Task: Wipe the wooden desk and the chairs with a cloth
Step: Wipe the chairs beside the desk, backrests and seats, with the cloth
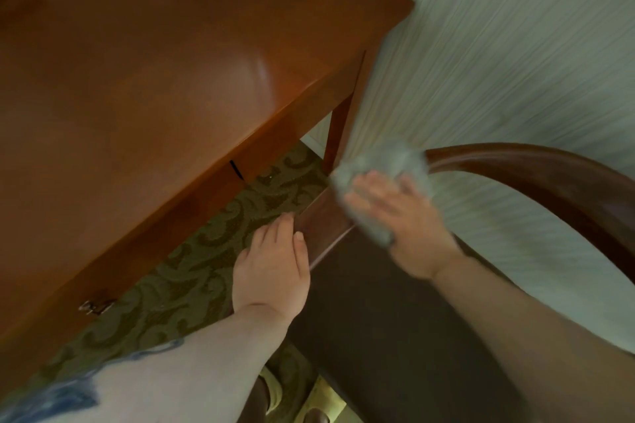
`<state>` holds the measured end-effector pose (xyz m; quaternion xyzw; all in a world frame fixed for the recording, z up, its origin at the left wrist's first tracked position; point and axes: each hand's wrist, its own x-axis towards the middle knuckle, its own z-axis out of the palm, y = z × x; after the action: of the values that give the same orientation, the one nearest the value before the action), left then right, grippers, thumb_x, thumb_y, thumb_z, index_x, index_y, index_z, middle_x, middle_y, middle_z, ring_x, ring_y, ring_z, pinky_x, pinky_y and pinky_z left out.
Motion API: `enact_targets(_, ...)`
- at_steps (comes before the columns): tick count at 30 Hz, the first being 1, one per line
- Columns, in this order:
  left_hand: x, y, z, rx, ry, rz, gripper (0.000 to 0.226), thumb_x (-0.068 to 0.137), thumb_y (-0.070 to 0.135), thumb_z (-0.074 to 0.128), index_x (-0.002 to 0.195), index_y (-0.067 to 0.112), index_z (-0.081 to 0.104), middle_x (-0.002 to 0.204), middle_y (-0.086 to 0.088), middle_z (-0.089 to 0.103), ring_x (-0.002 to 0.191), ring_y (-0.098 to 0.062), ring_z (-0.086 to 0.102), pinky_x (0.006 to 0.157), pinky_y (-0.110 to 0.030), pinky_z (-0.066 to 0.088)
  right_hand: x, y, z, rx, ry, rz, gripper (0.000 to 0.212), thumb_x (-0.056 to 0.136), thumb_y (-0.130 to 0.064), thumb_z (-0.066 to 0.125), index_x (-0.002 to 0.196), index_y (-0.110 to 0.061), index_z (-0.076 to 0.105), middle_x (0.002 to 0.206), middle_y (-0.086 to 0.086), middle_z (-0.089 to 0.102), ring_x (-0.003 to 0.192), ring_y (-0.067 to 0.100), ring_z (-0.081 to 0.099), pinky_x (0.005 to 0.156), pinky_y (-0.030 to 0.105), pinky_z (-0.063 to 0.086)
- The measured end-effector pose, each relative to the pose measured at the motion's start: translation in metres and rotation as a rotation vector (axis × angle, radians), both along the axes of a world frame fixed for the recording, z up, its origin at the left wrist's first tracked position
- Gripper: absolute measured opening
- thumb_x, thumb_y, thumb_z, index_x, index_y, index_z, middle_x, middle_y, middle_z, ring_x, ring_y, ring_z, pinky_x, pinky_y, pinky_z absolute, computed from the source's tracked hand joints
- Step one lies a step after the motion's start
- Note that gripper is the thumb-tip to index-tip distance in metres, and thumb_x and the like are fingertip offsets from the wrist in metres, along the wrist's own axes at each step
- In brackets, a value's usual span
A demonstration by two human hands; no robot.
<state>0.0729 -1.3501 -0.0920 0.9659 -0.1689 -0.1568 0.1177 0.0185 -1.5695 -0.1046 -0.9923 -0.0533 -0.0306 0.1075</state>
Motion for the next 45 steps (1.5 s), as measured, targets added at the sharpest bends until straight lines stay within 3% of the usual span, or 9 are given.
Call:
enact_targets(5, 0.001, 0.001, 0.002, 0.005, 0.016, 0.011, 0.051, 0.098, 0.042, 0.010, 0.142, 0.029, 0.033, 0.133, 0.008, 0.050, 0.122, -0.010, 0.046, 0.091, -0.029, 0.043, 0.031, 0.042, 0.015, 0.256, -0.160, -0.808, 0.077, 0.077, -0.001, 0.041, 0.150, -0.026, 0.034, 0.160, -0.002, 0.022, 0.150, 0.018, 0.002, 0.121, 0.050, 0.000)
enact_targets(12, -0.002, 0.000, 0.009, 0.011, 0.019, -0.002, 0.050, 0.094, 0.043, 0.016, 0.137, 0.028, 0.037, 0.130, 0.007, 0.052, 0.119, -0.009, 0.047, 0.088, -0.026, 0.041, 0.009, 0.061, 0.010, 0.126, 0.108, 0.004, 0.086, 0.083, -0.009, 0.058, 0.153, -0.037, 0.017, 0.161, -0.011, 0.008, 0.148, 0.007, -0.010, 0.116, 0.034, -0.020)
enact_targets(19, -0.001, -0.001, 0.000, 0.028, -0.030, -0.063, 0.057, 0.097, 0.041, 0.008, 0.152, 0.030, 0.014, 0.153, 0.007, 0.033, 0.138, -0.013, 0.034, 0.109, -0.037, 0.034, 0.019, 0.056, 0.017, 0.292, -0.042, -0.639, 0.084, 0.081, 0.000, 0.055, 0.152, -0.032, 0.025, 0.162, -0.010, 0.009, 0.148, 0.009, -0.012, 0.120, 0.041, -0.010)
enact_targets(27, 0.014, -0.002, 0.009, -0.118, 0.054, -0.162, 0.052, 0.099, 0.032, 0.034, 0.151, 0.030, 0.026, 0.159, 0.012, 0.014, 0.144, -0.013, 0.023, 0.117, -0.041, 0.024, 0.001, 0.035, 0.019, 0.040, 0.120, -0.046, 0.094, 0.080, -0.007, 0.060, 0.153, -0.037, 0.010, 0.162, -0.009, 0.004, 0.147, 0.009, -0.013, 0.116, 0.041, -0.020)
enact_targets(31, 0.028, -0.049, 0.012, -0.155, 0.002, -0.389, 0.061, 0.099, 0.032, 0.040, 0.151, 0.036, 0.008, 0.160, 0.014, 0.006, 0.147, -0.008, 0.007, 0.120, -0.036, 0.010, -0.006, -0.037, 0.031, -0.018, -0.046, -0.659, 0.090, 0.075, 0.000, 0.063, 0.151, -0.033, 0.027, 0.161, -0.005, 0.019, 0.150, 0.014, 0.004, 0.120, 0.047, -0.006)
enact_targets(34, 0.036, -0.090, 0.005, -0.180, -0.032, -0.423, 0.060, 0.098, 0.029, 0.044, 0.152, 0.027, 0.017, 0.160, 0.006, 0.015, 0.147, -0.009, 0.009, 0.121, -0.038, 0.010, 0.020, -0.005, 0.037, 0.169, -0.125, -0.990, 0.074, 0.086, -0.004, 0.056, 0.151, -0.030, 0.030, 0.162, -0.005, 0.013, 0.149, 0.014, -0.004, 0.121, 0.044, -0.006)
enact_targets(38, 0.047, -0.108, -0.007, -0.209, -0.151, -0.492, 0.062, 0.087, 0.033, 0.055, 0.144, 0.012, 0.040, 0.146, -0.008, 0.045, 0.135, -0.021, 0.043, 0.110, -0.044, 0.037, 0.035, 0.036, 0.034, 0.299, -0.029, -0.743, 0.065, 0.093, -0.011, 0.047, 0.152, -0.031, 0.027, 0.162, -0.008, 0.009, 0.147, 0.009, -0.013, 0.117, 0.036, -0.017)
enact_targets(41, 0.043, -0.109, -0.005, -0.220, -0.156, -0.414, 0.049, 0.095, 0.032, 0.040, 0.142, 0.016, 0.041, 0.142, -0.004, 0.050, 0.132, -0.018, 0.046, 0.109, -0.045, 0.038, 0.003, -0.013, 0.037, 0.042, 0.095, -0.530, 0.081, 0.091, -0.012, 0.053, 0.153, -0.038, 0.009, 0.162, -0.012, -0.001, 0.146, 0.007, -0.016, 0.116, 0.037, -0.019)
enact_targets(45, 0.035, -0.113, -0.004, -0.144, -0.217, -0.401, 0.050, 0.097, 0.034, 0.029, 0.143, 0.017, 0.039, 0.141, -0.005, 0.052, 0.128, -0.021, 0.050, 0.104, -0.042, 0.039, -0.040, -0.070, 0.043, -0.008, -0.022, -0.933, 0.086, 0.087, -0.004, 0.057, 0.154, -0.037, 0.015, 0.162, -0.010, 0.005, 0.148, 0.009, -0.010, 0.121, 0.046, -0.007)
